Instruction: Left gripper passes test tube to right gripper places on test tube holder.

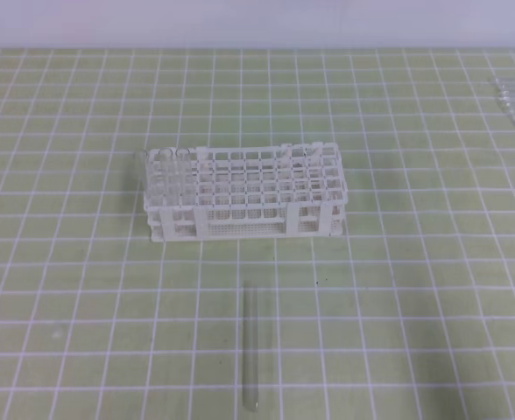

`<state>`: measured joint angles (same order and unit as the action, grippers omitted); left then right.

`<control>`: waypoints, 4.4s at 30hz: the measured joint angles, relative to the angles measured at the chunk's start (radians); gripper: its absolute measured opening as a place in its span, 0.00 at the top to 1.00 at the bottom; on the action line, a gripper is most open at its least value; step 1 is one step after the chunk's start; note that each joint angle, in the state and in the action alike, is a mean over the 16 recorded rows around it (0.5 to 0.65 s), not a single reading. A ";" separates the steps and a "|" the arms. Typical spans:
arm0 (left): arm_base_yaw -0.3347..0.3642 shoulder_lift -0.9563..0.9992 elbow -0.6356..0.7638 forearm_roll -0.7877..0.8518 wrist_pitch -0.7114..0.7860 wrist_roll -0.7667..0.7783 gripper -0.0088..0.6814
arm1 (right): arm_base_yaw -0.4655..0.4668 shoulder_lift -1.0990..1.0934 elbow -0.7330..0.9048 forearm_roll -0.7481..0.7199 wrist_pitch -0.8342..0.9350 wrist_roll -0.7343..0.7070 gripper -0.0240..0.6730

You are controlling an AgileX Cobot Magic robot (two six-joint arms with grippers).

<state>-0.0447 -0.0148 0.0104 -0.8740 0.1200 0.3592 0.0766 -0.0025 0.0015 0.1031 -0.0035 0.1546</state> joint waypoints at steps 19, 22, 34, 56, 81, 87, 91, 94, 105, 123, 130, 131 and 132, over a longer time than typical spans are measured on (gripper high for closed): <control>0.000 0.040 -0.034 -0.043 -0.018 0.018 0.99 | 0.000 0.038 -0.059 0.125 0.015 0.067 0.99; 0.000 0.086 -0.068 -0.042 0.004 0.024 0.99 | 0.000 0.090 -0.120 0.126 0.099 0.066 0.99; 0.000 0.532 -0.394 -0.015 0.287 0.141 0.99 | 0.001 0.452 -0.497 0.061 0.516 -0.015 0.99; -0.352 1.240 -0.770 0.344 0.403 -0.186 0.99 | 0.002 0.705 -0.630 0.133 0.698 -0.190 0.99; -0.747 1.729 -1.237 0.807 0.754 -0.700 0.86 | 0.051 0.707 -0.630 0.140 0.714 -0.200 0.99; -0.747 1.735 -1.239 0.801 0.749 -0.700 0.63 | 0.053 0.707 -0.630 0.140 0.708 -0.209 0.99; -0.747 1.739 -1.239 0.796 0.740 -0.707 0.50 | 0.053 0.707 -0.630 0.140 0.702 -0.215 0.99; -0.747 1.746 -1.239 0.792 0.737 -0.724 0.43 | 0.053 0.707 -0.630 0.140 0.697 -0.220 0.99; -0.748 1.813 -1.242 0.788 0.774 -0.802 0.43 | 0.053 0.707 -0.629 0.142 0.684 -0.226 0.99; -0.789 1.884 -1.244 0.857 0.777 -0.825 0.54 | 0.058 0.707 -0.619 0.146 0.673 -0.226 0.99; -0.814 1.884 -1.244 0.898 0.784 -0.848 0.60 | 0.072 0.707 -0.619 0.147 0.673 -0.226 0.99; -0.816 1.884 -1.244 0.901 0.786 -0.851 0.60 | 0.075 0.707 -0.619 0.147 0.673 -0.226 0.99; -0.817 1.885 -1.244 0.902 0.788 -0.854 0.60 | 0.077 0.707 -0.619 0.147 0.673 -0.226 0.99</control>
<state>-0.8616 1.8703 -1.2339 0.0275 0.9077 -0.4946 0.1539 0.7043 -0.6171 0.2503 0.6698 -0.0712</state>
